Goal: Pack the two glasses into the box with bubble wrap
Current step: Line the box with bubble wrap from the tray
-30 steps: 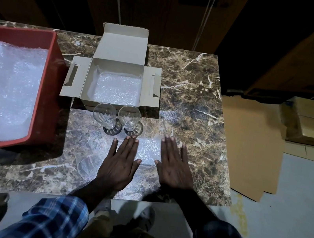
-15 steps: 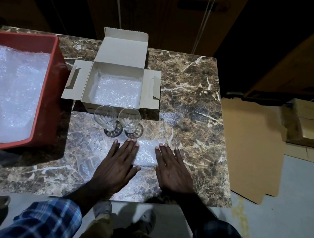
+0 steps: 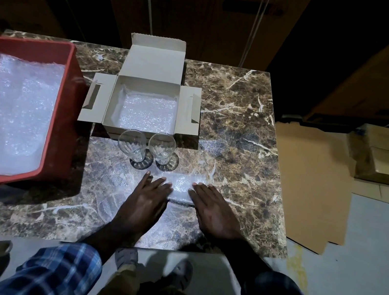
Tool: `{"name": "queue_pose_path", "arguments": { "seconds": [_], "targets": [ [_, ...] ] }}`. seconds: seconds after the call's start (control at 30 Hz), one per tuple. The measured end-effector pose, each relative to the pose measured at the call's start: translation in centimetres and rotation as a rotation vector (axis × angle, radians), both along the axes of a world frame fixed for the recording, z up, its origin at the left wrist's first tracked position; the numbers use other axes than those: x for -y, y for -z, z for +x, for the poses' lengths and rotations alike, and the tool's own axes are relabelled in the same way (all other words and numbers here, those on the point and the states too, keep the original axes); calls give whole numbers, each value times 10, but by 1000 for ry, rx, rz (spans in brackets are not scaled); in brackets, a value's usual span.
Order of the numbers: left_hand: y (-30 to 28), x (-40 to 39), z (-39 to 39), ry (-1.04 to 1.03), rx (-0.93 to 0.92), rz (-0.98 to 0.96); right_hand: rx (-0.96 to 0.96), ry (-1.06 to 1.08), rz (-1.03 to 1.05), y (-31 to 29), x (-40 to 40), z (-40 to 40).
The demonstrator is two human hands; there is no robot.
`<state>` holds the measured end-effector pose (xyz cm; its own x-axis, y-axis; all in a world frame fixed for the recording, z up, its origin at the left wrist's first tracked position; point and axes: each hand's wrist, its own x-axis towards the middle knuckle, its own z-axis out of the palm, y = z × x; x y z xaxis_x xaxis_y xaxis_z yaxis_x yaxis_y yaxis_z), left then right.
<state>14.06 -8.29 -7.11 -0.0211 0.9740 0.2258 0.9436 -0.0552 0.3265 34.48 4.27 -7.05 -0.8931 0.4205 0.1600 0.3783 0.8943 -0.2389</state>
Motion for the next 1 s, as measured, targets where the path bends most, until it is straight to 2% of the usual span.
{"name": "queue_pose_path", "arguments": {
  "seconds": [0.2,0.33,0.6,0.77,1.0],
  "targets": [
    [-29,-13,1,-263,424,-13,-255,305,-426,-18,-7,-10],
    [-36,-24,2,-460,538,-53,-243,505,-541,-35,-10,-19],
    [-22,-44,11,-705,476,-201,-73,692,-550,-35,-13,-35],
    [-26,-51,16,-792,433,-235,-81,768,-587,-34,-10,-43],
    [-24,-43,20,-848,455,-120,-10,813,-517,-26,-4,-45]
  ]
}}
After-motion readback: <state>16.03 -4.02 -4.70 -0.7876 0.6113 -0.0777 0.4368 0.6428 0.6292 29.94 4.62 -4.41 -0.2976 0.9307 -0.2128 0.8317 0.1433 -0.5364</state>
